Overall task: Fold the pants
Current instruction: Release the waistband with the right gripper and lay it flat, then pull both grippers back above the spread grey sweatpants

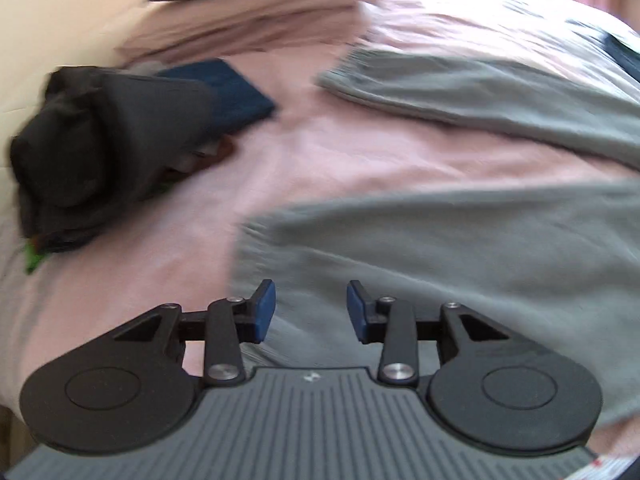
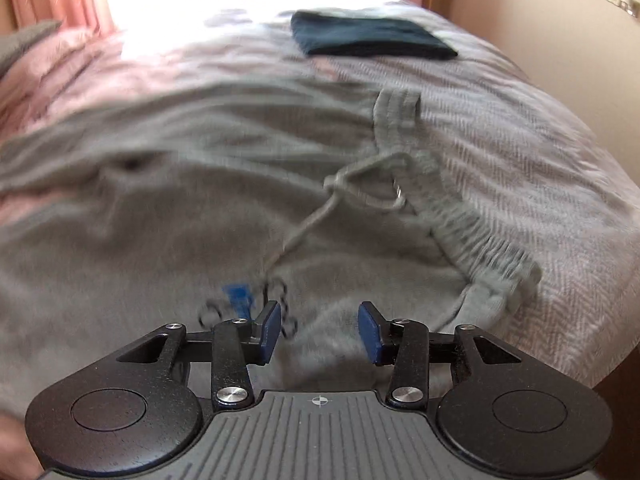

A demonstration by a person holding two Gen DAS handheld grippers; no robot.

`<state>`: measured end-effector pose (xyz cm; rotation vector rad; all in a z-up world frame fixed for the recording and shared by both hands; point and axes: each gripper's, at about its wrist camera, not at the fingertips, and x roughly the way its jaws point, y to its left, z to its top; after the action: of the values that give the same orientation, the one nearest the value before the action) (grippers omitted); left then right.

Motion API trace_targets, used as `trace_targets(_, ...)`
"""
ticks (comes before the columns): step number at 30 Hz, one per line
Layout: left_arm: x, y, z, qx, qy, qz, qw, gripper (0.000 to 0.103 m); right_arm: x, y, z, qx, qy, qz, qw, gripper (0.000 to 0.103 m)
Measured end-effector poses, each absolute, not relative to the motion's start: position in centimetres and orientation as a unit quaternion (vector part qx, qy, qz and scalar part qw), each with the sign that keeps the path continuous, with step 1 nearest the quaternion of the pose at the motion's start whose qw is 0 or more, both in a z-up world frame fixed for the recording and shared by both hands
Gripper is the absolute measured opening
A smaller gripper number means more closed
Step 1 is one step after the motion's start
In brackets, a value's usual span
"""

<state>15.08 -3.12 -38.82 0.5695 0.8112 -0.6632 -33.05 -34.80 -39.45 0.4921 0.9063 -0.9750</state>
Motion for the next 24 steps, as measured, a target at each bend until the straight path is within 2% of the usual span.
trace_targets(2,13.3,-3.0,-41.4,0.285,0.429,-0.296,0.804,0.041,-33.1,-33.6,-40.8,0.195,0.443,-0.441,0.756,0.043)
trace_targets(4,11.7,-1.1,-42.0,0.258,0.437,-0.265,0.820,0.041,-33.7,-32.4,-41.2,0.172,0.464,-0.430,0.755,0.046)
trace_targets(9,7.7,1.4,-38.1,0.218,0.479,-0.217,0.822,0.041,-36.1,-32.0,-39.7,0.233,0.502,-0.397,0.733,0.048)
trace_targets(12,3.4,2.4,-34.2,0.207,0.484,-0.226,0.819,0.043,-38.3,-30.6,-36.4,0.275,0.480,-0.381,0.741,0.048)
trace_targets(14,-0.3,2.7,-31.2,0.197,0.479,-0.240,0.821,0.056,-39.7,-29.4,-33.6,0.299,0.455,-0.360,0.758,0.048)
trace_targets(16,-4.4,2.6,-28.2,0.190,0.475,-0.260,0.819,0.061,-40.8,-28.1,-30.6,0.312,0.437,-0.340,0.773,0.049)
trace_targets(19,-9.9,2.2,-24.2,0.186,0.467,-0.295,0.813,0.063,-41.8,-26.4,-26.0,0.315,0.422,-0.312,0.791,0.049)
trace_targets(22,-14.7,1.7,-20.2,0.184,0.447,-0.332,0.810,0.072,-42.7,-24.6,-21.7,0.300,0.417,-0.292,0.807,0.050)
trace_targets(24,-17.3,1.7,-17.9,0.177,0.434,-0.351,0.810,0.074,-43.6,-23.5,-19.3,0.278,0.409,-0.290,0.819,0.050)
